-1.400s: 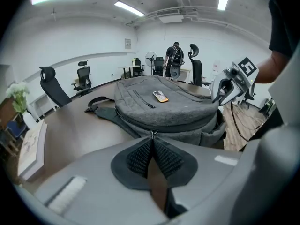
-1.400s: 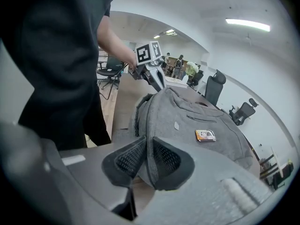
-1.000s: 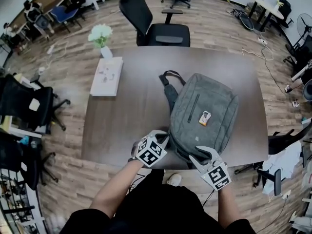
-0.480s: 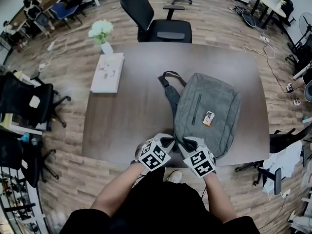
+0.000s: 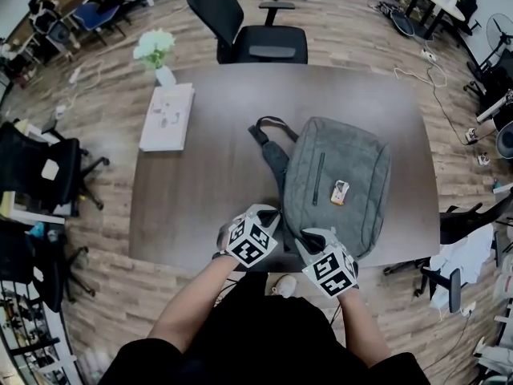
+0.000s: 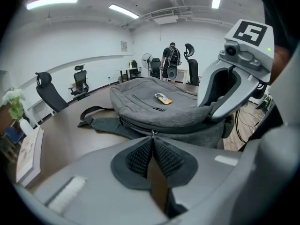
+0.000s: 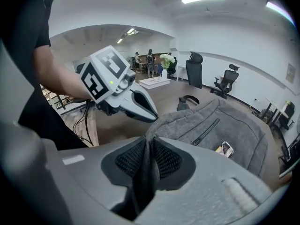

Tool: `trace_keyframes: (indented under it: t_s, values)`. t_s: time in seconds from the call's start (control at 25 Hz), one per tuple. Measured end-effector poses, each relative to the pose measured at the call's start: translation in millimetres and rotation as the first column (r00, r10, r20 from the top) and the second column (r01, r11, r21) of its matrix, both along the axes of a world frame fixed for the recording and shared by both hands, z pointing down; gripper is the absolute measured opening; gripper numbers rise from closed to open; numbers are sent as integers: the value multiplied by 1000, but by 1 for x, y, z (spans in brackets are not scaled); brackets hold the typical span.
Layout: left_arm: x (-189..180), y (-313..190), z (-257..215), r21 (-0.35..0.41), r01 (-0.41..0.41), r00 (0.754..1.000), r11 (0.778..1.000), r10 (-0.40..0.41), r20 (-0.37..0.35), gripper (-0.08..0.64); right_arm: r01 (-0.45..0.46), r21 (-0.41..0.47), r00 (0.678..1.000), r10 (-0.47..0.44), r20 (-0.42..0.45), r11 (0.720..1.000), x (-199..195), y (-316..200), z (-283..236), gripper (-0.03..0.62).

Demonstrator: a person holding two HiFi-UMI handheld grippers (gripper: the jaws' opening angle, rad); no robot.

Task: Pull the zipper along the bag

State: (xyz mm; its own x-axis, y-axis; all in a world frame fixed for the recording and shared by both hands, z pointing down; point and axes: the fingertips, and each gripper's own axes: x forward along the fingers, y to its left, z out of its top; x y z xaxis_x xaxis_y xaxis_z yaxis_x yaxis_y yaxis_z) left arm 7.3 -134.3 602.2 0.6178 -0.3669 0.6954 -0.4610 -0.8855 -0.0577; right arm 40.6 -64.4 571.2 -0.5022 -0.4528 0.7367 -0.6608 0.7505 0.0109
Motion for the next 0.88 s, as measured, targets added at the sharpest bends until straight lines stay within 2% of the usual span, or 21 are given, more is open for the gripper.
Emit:
trace_keyframes:
  t_s: [0.24,0.6,0.76,0.88]
  values:
    - [0,-36,16,41,-77,996,996,75,50,32,25,5,1000,-25,-13,1000,-2,2,0,61]
    - [11,-95,29,29,-150,986,988,147,83,32,38,-3,998,-38,-57,999,-3,10,4,58]
    - [18,-111,34,17,-168,983,986,167,76,37,28,-14,998,-29,-64,1000,-4,9,6,58]
    - [17,-108,36,14,-151,987,988,151,48,32,24,-11,998,-24,-57,1000,-3,8,8,65]
